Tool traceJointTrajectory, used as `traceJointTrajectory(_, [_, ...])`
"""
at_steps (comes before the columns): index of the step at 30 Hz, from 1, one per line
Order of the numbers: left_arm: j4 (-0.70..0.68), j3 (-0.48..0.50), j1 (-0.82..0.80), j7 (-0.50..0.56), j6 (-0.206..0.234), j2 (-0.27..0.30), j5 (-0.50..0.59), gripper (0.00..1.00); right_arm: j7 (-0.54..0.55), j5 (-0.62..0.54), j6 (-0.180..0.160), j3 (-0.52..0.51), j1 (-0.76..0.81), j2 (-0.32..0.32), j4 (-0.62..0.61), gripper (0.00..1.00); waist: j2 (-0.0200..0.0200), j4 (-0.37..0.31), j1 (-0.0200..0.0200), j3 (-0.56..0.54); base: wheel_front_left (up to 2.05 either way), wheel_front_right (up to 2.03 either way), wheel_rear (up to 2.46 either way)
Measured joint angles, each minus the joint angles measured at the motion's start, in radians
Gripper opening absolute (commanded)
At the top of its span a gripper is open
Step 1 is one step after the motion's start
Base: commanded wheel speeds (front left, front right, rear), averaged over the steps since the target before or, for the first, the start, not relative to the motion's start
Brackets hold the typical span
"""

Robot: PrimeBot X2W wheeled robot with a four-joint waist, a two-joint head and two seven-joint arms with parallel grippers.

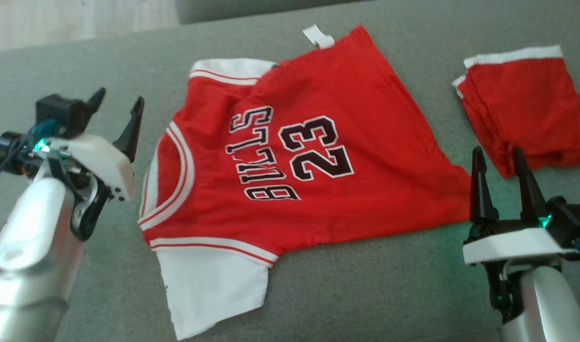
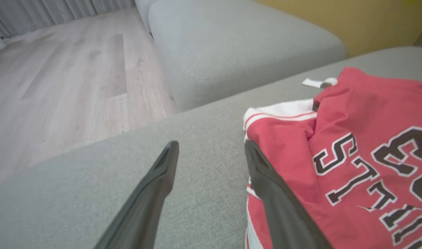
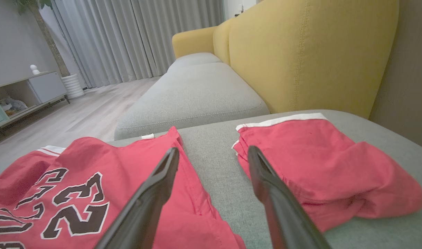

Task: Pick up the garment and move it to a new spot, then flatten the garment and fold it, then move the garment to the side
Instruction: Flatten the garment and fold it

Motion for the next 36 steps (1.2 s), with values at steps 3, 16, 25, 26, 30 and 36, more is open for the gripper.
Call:
traceJointTrajectory(3, [0.046, -0.081, -0.055, 0.114, -0.008, 0.025, -0.054, 1.00, -0.002, 0.003, 0.000, 0.010, -0.018, 0.000, 0.005, 1.00, 0.0000, -0.019, 0.0000, 0.031, 0.00, 0.00, 0.00])
traceJointTrajectory(16, [0.111, -0.383, -0.233, 0.258, -0.016, 0.157, -0.297, 1.00, -0.029, 0.033, 0.000, 0.031, -0.082, 0.000, 0.045, 1.00, 0.0000, -0.112, 0.0000, 0.135, 0.00, 0.00, 0.00])
traceJointTrajectory(25, [0.167, -0.469, -0.297, 0.259, -0.016, 0.173, -0.394, 0.00, -0.038, 0.047, 0.000, 0.041, -0.096, 0.000, 0.066, 1.00, 0.0000, -0.157, -0.0002, 0.168, 0.00, 0.00, 0.00])
traceJointTrajectory(26, [0.184, -0.469, -0.304, 0.239, -0.016, 0.173, -0.388, 0.00, -0.038, 0.047, 0.000, 0.041, -0.096, 0.000, 0.067, 1.00, 0.0000, -0.159, -0.0001, 0.169, 0.00, 0.00, 0.00])
traceJointTrajectory(30, [0.266, -0.460, -0.348, 0.128, 0.029, 0.174, -0.338, 0.00, -0.038, 0.047, 0.000, 0.042, -0.100, 0.000, 0.068, 1.00, 0.0000, -0.163, -0.0001, 0.173, 0.00, 0.00, 0.00])
traceJointTrajectory(36, [0.360, -0.447, -0.461, -0.005, 0.079, 0.174, -0.274, 0.00, -0.041, 0.046, 0.000, 0.045, -0.118, 0.000, 0.068, 1.00, 0.0000, -0.168, -0.0001, 0.180, 0.00, 0.00, 0.00])
